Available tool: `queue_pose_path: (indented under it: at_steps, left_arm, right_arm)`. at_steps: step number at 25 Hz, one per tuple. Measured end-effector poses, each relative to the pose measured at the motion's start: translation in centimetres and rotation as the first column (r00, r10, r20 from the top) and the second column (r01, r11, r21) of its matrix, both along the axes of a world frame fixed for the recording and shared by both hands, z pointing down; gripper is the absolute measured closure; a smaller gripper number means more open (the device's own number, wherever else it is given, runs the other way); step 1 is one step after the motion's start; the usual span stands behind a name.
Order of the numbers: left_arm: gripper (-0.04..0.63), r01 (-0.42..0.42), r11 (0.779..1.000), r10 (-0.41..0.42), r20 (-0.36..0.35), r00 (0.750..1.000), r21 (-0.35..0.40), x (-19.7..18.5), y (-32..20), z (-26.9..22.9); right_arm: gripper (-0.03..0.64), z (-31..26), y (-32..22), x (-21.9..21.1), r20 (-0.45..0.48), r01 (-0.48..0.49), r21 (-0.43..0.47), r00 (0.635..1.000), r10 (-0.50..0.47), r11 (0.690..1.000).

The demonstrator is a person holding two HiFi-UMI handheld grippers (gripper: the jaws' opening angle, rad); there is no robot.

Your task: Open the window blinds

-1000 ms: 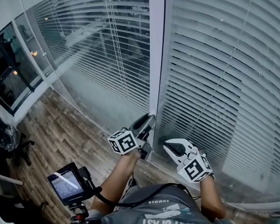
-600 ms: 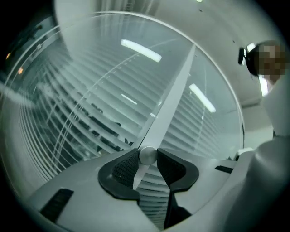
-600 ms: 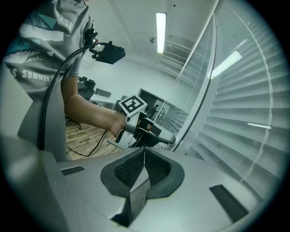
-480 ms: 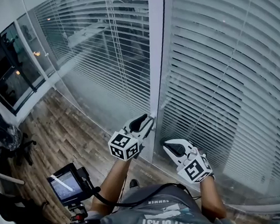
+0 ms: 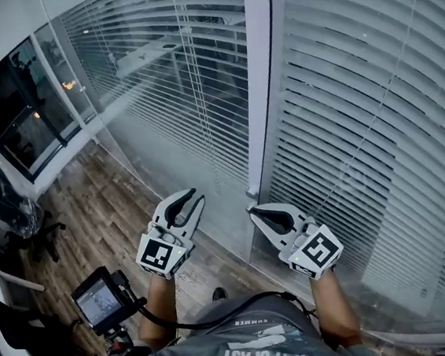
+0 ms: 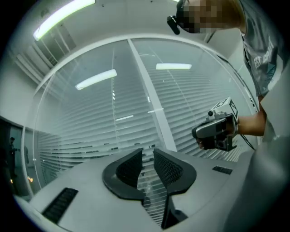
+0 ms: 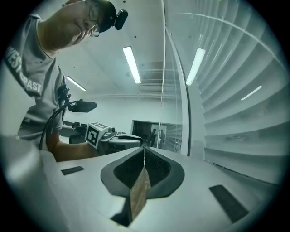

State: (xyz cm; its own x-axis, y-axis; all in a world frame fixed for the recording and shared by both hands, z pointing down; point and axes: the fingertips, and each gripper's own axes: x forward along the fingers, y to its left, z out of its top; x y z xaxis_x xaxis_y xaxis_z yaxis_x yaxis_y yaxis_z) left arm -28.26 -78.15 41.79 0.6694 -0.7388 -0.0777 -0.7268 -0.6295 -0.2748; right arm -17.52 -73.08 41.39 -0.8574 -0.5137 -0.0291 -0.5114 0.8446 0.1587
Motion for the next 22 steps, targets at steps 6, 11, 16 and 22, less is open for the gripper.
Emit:
queue_pose_path:
  at_steps: [6,11,16,22]
  left_arm:
    - [0.591,0.029,0.999,-0.031,-0.081,0.996,-0.023,-3.0,0.2,0.2]
    - [0.591,0.019,1.0,-0.021,-0.077,0.997,-0.025,-4.2,-1.4,0.7]
    - [0.591,0.0,1.0,-0.001,-0.066,0.998,-0.027,-4.6,-3.6,1.1]
    - [0.591,-0.049,0.998,0.048,-0.038,0.998,-0.032,-3.2,-2.7,1.6]
  right_arm:
    - [0.612,-0.3,-2.4,-2.9,-0.013,0.001,-0.003,1.0,-0.001,1.0]
    - [0.612,-0.5,-4.7,-4.4,-0.012,0.004,-0.002,1.0,-0.004,1.0]
    - [0.612,0.0,-6.9,-5.3,0.0,-0.002,-0.012,1.0,0.002,1.0]
    - [0.612,-0.1,-5.4,-5.0,0.012,-0.019,-0.009,1.0,0.019,1.0]
